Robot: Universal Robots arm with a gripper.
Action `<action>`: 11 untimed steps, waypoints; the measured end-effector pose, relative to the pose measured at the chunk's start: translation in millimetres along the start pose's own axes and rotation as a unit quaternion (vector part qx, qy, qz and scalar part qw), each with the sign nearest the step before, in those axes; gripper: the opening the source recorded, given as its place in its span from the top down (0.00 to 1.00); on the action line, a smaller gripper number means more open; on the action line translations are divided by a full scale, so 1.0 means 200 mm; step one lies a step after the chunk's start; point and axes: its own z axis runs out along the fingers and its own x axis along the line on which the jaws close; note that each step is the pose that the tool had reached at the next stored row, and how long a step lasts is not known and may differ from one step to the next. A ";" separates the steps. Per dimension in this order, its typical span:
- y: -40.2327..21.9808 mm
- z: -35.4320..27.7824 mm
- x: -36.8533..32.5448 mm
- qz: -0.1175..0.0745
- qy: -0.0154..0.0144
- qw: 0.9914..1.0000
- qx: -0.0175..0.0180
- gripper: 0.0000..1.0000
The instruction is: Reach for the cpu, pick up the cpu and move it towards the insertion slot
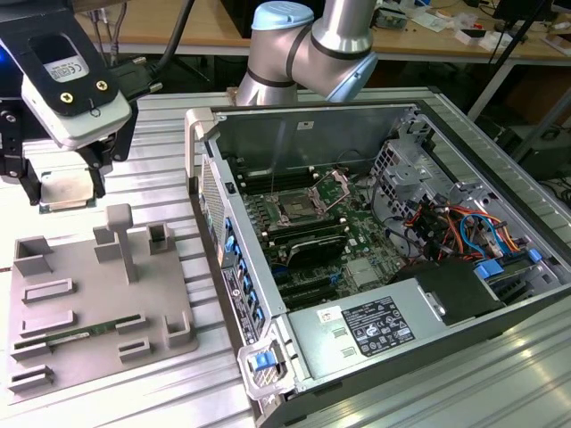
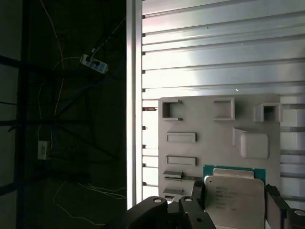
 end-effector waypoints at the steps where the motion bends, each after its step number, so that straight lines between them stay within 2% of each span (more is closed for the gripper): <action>1: 0.000 0.000 -0.002 0.000 0.000 1.000 0.000 0.45; 11: -0.001 0.000 -0.036 0.000 0.000 1.000 0.000 0.45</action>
